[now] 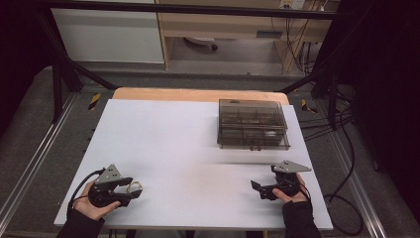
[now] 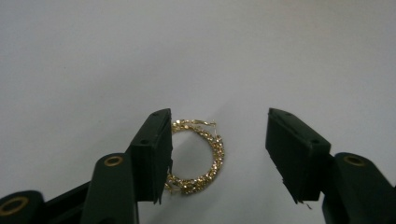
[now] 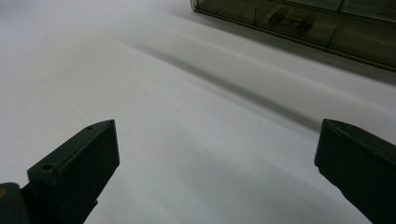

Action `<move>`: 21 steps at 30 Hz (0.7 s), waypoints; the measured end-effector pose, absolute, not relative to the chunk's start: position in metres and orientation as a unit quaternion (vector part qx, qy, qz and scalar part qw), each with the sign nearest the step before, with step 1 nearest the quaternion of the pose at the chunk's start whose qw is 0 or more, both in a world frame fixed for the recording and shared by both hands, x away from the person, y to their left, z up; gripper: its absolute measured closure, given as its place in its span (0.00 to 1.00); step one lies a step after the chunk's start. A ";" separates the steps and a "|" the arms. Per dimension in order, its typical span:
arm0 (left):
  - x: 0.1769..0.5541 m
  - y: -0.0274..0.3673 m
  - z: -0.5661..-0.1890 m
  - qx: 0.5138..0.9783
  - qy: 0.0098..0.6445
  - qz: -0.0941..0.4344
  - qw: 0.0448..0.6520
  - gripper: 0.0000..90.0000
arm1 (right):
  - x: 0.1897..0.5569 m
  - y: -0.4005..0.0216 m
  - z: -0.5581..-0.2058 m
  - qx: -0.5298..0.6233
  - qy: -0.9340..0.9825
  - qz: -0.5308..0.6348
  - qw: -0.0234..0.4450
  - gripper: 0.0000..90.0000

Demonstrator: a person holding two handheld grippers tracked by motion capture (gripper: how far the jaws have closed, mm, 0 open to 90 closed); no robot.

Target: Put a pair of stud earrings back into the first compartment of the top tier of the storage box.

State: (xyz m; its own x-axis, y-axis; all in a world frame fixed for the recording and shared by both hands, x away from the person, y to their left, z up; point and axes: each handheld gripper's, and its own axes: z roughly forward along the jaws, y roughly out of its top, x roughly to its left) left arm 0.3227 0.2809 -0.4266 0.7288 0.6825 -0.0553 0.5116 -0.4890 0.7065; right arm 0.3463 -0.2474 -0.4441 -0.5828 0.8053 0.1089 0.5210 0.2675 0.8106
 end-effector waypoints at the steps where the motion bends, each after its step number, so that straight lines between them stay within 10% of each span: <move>1: 0.322 0.281 -0.427 0.856 0.350 0.116 0.363 0.48 | 0.346 -0.247 -0.444 0.426 0.779 0.429 0.165 0.01; 21: 0.325 0.278 -0.434 0.862 0.366 0.097 0.337 0.73 | 0.347 -0.247 -0.445 0.424 0.782 0.426 0.162 0.01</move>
State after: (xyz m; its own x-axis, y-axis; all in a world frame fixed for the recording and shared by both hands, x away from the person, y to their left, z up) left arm 0.3251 0.2782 -0.4342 0.7138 0.6958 -0.0795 0.5653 -0.5055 0.6518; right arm 0.3466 -0.2471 -0.4446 -0.5883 0.8015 0.1074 0.5247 0.2772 0.8049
